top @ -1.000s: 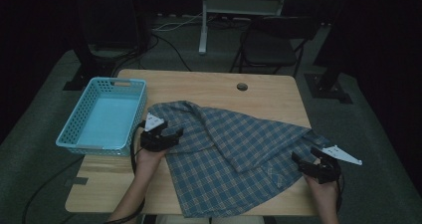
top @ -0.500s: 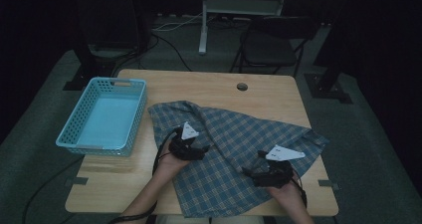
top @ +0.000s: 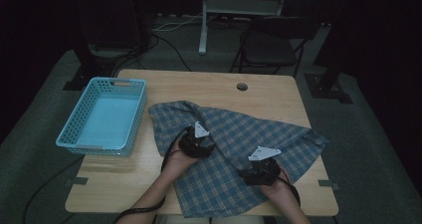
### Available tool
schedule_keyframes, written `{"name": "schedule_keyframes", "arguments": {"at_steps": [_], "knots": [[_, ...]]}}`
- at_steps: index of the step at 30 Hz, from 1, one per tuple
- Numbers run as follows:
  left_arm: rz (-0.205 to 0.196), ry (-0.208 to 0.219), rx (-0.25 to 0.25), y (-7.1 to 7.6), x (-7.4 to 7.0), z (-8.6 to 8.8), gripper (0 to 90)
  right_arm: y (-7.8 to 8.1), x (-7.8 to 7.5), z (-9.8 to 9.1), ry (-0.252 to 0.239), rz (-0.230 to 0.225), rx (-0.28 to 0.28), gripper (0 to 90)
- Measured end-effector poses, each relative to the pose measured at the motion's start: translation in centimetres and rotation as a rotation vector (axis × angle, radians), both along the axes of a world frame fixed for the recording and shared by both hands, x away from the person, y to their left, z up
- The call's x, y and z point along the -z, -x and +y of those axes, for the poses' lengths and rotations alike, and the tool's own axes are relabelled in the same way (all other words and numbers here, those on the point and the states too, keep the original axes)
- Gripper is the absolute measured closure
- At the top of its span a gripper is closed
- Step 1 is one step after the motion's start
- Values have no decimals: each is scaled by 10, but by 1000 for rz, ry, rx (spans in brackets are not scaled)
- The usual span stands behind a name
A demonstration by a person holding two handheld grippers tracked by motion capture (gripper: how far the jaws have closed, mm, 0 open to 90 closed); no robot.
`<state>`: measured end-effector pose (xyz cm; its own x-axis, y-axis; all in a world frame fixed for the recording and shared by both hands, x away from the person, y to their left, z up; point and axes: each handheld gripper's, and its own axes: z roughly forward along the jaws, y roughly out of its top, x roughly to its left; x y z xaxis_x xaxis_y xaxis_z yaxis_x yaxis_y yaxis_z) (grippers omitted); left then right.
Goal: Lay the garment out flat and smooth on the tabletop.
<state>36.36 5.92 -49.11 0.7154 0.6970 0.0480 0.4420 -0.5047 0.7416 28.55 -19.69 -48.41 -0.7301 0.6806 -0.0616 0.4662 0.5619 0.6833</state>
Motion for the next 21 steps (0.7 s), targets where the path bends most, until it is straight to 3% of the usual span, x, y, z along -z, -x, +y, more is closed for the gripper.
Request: {"name": "schedule_keyframes", "arguments": {"at_steps": [2, 3, 6, 13, 16, 21], "knots": [[6, -1, -9, -1, -1, 1, 489, -1, -3, 0, 25, -10, -8, 477], [6, -5, -5, -1, -2, 1, 553, -2, -5, -1, 23, -11, -14, 593], [9, -7, -9, -2, -2, 1, 658, -5, -15, -6, 12, -35, -8, 786], [9, 16, 13, -6, -1, 8, 791, -25, -44, -35, -79, -95, 112, 833], [11, 31, 25, -5, 0, 10, 792, -39, -55, -51, -105, -106, 176, 833], [8, 20, 62, -1, 0, 11, 791, -64, -72, -76, -126, -122, 280, 834]]}}
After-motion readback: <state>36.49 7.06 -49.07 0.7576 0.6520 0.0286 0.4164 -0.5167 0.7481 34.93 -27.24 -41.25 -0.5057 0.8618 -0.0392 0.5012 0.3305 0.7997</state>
